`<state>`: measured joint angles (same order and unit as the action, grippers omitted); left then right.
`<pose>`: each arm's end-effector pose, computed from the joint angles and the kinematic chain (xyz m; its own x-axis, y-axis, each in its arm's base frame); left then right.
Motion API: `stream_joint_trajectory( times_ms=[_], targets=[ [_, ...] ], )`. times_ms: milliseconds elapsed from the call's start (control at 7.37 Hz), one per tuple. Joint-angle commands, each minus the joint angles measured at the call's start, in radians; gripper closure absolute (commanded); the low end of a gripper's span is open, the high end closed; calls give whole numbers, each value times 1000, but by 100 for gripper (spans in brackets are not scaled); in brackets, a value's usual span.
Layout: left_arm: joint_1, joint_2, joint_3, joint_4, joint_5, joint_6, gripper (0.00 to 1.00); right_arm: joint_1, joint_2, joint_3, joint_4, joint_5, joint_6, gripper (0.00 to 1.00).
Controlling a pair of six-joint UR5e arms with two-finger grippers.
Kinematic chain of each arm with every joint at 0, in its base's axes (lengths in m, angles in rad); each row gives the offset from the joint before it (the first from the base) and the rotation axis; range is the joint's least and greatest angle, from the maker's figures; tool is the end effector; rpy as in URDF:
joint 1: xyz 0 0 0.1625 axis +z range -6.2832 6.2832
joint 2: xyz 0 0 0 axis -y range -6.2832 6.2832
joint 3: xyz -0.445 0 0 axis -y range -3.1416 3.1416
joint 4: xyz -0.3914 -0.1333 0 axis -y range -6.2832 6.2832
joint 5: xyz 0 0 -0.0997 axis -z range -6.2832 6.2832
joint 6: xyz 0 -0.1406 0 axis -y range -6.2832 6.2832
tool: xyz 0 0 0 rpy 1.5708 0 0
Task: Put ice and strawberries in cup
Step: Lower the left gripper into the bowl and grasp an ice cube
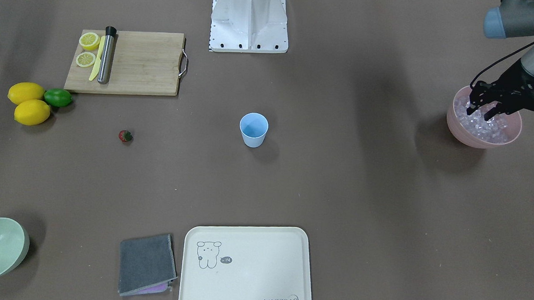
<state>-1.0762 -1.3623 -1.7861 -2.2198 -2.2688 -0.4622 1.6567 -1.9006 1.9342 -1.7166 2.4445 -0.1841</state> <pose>0.1730 -0.4112 0.6198 0.6048 0.3232 -0.7278 -0.1190 0.9404 0.3187 0.0542 -0.3326 0.6712 0.6372 -0.0430 0.7695 0.0319 0.9991 0.0294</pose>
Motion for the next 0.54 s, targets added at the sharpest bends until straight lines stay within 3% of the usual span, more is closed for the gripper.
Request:
stream_joint_trajectory(
  times_ms=[0,407],
  targets=[
    [16,3,30,-74,-5,25,43,0,0,0,0,1,0,0],
    [16,5,51,-78,-20,60,37,0,-5,0,0,1,0,0]
  ],
)
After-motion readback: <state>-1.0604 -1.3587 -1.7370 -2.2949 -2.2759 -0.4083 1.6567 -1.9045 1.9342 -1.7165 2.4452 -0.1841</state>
